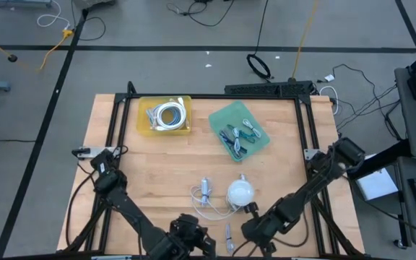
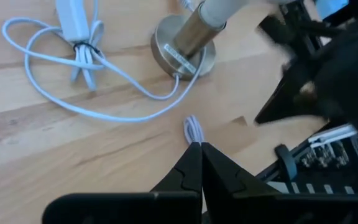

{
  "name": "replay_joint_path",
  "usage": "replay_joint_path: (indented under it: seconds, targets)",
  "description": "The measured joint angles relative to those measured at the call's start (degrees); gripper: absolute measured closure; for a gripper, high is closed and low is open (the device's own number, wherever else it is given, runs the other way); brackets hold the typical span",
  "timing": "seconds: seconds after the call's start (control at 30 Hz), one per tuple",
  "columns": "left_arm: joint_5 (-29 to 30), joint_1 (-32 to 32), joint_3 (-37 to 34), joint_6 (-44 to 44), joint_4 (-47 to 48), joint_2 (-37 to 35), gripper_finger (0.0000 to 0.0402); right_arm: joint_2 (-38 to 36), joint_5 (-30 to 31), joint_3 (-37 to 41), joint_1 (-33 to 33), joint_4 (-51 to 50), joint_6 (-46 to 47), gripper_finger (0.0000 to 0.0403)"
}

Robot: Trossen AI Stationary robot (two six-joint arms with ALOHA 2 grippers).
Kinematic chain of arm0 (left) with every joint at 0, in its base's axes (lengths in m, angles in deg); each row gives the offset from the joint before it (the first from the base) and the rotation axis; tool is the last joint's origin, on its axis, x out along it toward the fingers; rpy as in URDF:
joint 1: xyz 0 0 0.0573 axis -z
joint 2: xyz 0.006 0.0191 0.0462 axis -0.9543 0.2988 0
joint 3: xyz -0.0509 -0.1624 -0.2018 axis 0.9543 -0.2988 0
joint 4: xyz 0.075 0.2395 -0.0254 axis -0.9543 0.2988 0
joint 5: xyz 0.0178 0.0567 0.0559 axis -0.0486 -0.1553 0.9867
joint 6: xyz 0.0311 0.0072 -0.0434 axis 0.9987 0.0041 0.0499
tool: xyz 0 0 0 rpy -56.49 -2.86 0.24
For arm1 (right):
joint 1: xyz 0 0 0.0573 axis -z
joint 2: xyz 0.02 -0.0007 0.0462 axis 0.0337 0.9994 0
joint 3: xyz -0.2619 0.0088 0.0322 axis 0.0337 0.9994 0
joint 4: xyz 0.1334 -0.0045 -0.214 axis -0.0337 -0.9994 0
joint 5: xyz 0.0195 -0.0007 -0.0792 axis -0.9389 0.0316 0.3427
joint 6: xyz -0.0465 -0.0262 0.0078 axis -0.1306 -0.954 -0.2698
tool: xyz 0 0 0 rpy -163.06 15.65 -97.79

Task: Pick & Place USB Port
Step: Put the purple charger cable into the green bin

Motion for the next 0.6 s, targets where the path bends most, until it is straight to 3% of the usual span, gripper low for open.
replay_joint_path:
  seconds: [0.3,0.6]
  targets:
    - [2.26,0.02,0.0,-1.08,-0.03,0.0,0.0401,7.04,-4.85,-2.71,0.96,3.57,-0.58,0.0403]
    - [7.62,0.37,0.0,-4.17,-0.35,0.0,0.0401,10.19,-4.67,-2.72,2.53,6.46,-0.86,0.0403]
